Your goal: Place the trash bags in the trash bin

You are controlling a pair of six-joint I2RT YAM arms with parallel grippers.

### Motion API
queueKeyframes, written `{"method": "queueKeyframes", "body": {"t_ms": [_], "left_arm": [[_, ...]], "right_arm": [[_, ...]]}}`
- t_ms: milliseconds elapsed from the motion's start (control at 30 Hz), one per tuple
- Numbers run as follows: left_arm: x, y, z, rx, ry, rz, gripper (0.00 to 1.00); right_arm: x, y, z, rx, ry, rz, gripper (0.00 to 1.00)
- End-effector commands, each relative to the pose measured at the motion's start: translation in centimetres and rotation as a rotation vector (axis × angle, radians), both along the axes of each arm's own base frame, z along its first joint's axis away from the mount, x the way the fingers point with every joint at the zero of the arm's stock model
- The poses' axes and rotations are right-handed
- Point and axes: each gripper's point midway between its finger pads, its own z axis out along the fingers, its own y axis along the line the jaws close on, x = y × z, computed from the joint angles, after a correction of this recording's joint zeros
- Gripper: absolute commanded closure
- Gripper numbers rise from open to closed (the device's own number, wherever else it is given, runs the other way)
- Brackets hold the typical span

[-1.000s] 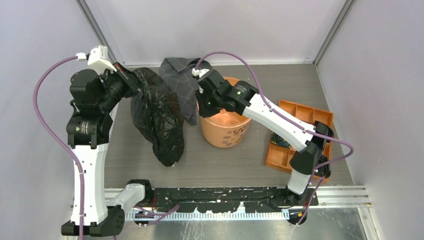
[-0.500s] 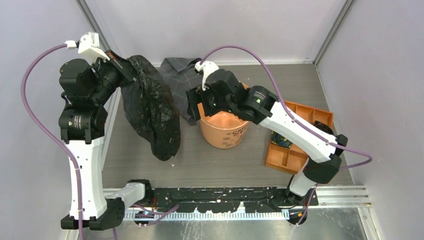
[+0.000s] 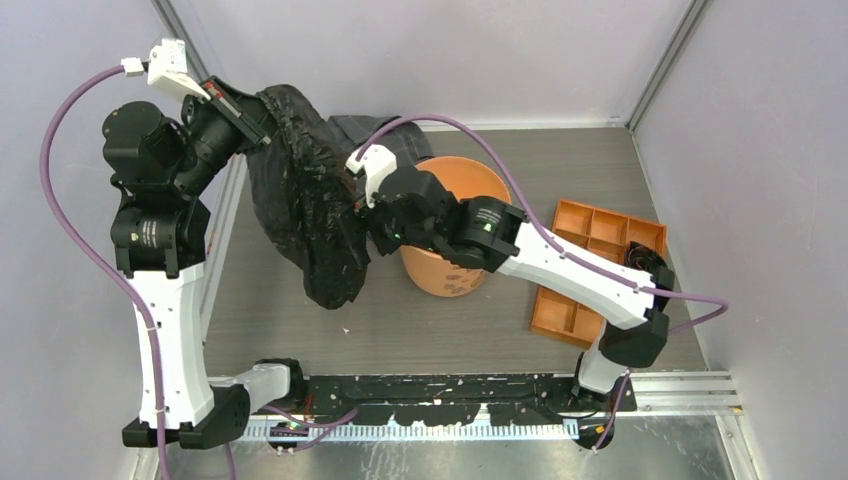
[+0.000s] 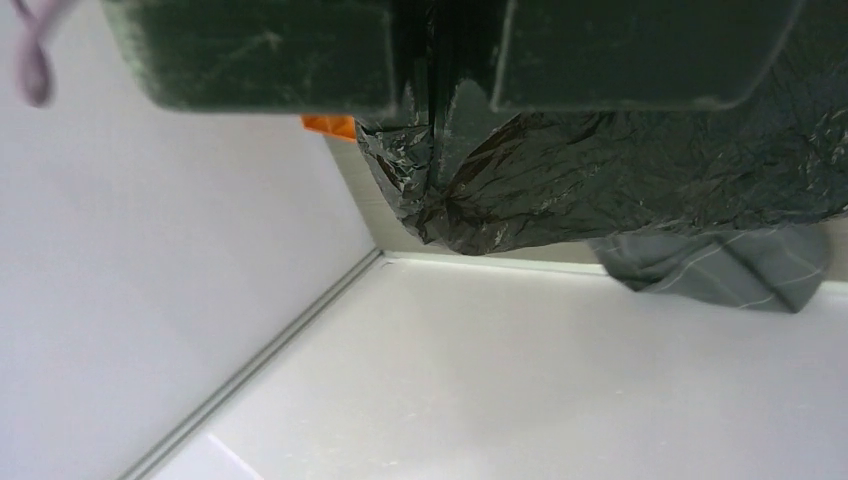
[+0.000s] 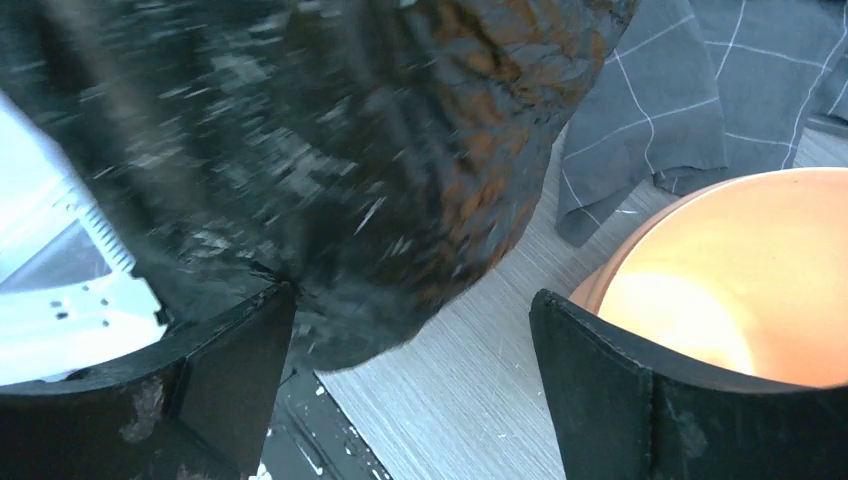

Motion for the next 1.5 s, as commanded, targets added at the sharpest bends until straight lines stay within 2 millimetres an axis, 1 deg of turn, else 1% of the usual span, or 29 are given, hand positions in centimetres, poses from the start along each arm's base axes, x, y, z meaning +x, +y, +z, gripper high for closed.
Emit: {"method": "queueKeyframes", "body": {"t_ms": [0, 33, 67, 100, 133, 167, 200, 233, 300, 333, 367, 567, 667, 833, 933, 1000, 1100, 1300, 1367, 1433, 1467], "left_arm": [[-2.6, -1.8, 4.8, -0.038, -0.148, -0.118, 0.99], [-2.6, -2.0, 4.9, -0.043, -0.150, -0.132, 1.00], [-2.8, -2.2, 5.1, -0.046, -0.156, -0.151, 0.99], [-2.8, -2.4, 5.4, -0.052, -0.164, -0.164, 1.00], [-3.0, -2.9, 5.6, -0.064, -0.168, -0.195, 0.99], [-3.1, -3.1, 5.9, -0.069, -0.180, -0.209, 0.99], [-3.3, -3.4, 6.1, -0.076, -0.181, -0.233, 1.00], [-3.4, -3.6, 6.3, -0.078, -0.185, -0.247, 0.99], [-3.5, -3.8, 6.6, -0.076, -0.190, -0.265, 0.99], [-3.7, -4.0, 6.7, -0.072, -0.193, -0.279, 1.00], [-3.8, -4.2, 6.7, -0.070, -0.194, -0.297, 1.00], [-4.3, -5.3, 6.9, -0.070, -0.201, -0.380, 1.00], [-4.7, -5.8, 7.3, -0.072, -0.209, -0.413, 0.99], [-5.4, -7.1, 7.9, -0.094, -0.209, -0.474, 0.99], [-6.2, -8.7, 8.2, -0.103, -0.216, -0.528, 0.99], [-6.4, -9.7, 8.2, -0.108, -0.213, -0.551, 0.99], [-5.8, -11.1, 7.6, -0.096, -0.189, -0.560, 0.99], [-4.4, -14.3, 6.1, -0.080, -0.153, -0.604, 0.99], [-4.0, -14.9, 5.4, -0.060, -0.135, -0.592, 0.99], [-3.4, -14.9, 4.7, -0.046, -0.111, -0.555, 1.00], [-2.9, -14.8, 4.0, -0.039, -0.085, -0.527, 1.00]], "right_arm": [[1.8, 0.7, 3.8, 0.145, -0.050, -0.090, 0.13], [1.9, 0.7, 4.3, 0.172, -0.052, -0.104, 0.20], [2.1, 0.6, 4.5, 0.190, -0.055, -0.117, 0.31], [2.2, 0.4, 5.2, 0.214, -0.062, -0.125, 0.36], [2.3, 0.2, 5.5, 0.230, -0.068, -0.138, 0.50], [2.4, -0.1, 6.0, 0.246, -0.074, -0.154, 0.56], [2.5, -0.6, 6.4, 0.259, -0.078, -0.175, 0.68], [2.6, -1.1, 6.9, 0.268, -0.085, -0.193, 0.76], [2.7, -2.6, 7.8, 0.288, -0.102, -0.230, 0.87], [2.9, -3.5, 8.3, 0.294, -0.113, -0.261, 0.91], [3.1, -4.9, 9.1, 0.303, -0.129, -0.303, 0.93], [3.0, -10.3, 12.2, 0.320, -0.209, -0.401, 0.96], [2.8, -12.8, 13.4, 0.322, -0.243, -0.443, 0.98], [2.4, -16.4, 14.2, 0.299, -0.277, -0.501, 0.99], [2.1, -18.6, 14.9, 0.308, -0.293, -0.535, 0.99], [1.8, -19.8, 15.5, 0.325, -0.303, -0.552, 0.99], [1.6, -20.8, 15.9, 0.326, -0.309, -0.562, 0.99], [1.7, -22.6, 15.5, 0.289, -0.325, -0.617, 0.99], [1.6, -22.9, 15.4, 0.291, -0.325, -0.618, 0.97], [1.6, -22.7, 14.8, 0.275, -0.324, -0.613, 0.95], [1.8, -22.8, 14.5, 0.260, -0.328, -0.620, 0.95]]}}
